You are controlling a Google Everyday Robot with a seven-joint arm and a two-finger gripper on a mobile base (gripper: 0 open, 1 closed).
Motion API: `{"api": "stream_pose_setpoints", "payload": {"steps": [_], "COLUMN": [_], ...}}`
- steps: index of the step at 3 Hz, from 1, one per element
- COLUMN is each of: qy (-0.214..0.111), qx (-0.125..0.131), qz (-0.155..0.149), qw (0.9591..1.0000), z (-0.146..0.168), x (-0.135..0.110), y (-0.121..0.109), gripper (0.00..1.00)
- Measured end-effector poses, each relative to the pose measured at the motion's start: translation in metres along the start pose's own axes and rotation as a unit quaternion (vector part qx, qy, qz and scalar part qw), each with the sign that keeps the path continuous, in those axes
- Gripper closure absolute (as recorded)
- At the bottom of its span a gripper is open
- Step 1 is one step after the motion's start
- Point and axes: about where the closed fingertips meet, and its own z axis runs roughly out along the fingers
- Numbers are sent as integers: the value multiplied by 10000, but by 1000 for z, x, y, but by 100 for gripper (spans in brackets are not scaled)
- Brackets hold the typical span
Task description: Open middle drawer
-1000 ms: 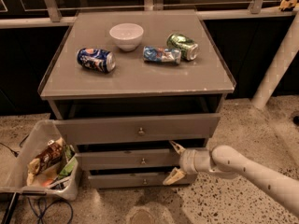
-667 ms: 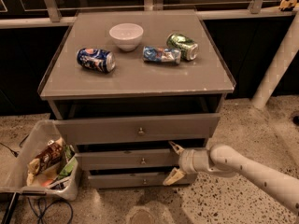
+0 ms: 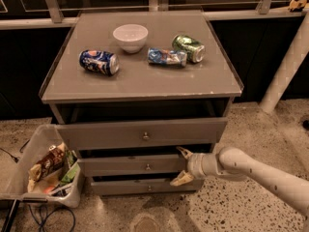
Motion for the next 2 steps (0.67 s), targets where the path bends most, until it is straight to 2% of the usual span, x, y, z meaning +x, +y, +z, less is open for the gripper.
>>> {"api": "stream_pose_setpoints", "payload": {"steps": [2], "qy": [0], "qx": [-1], "qz": [0], "qw": [10000], "z": [0], "x": [0], "y": [0], "gripper": [64]}}
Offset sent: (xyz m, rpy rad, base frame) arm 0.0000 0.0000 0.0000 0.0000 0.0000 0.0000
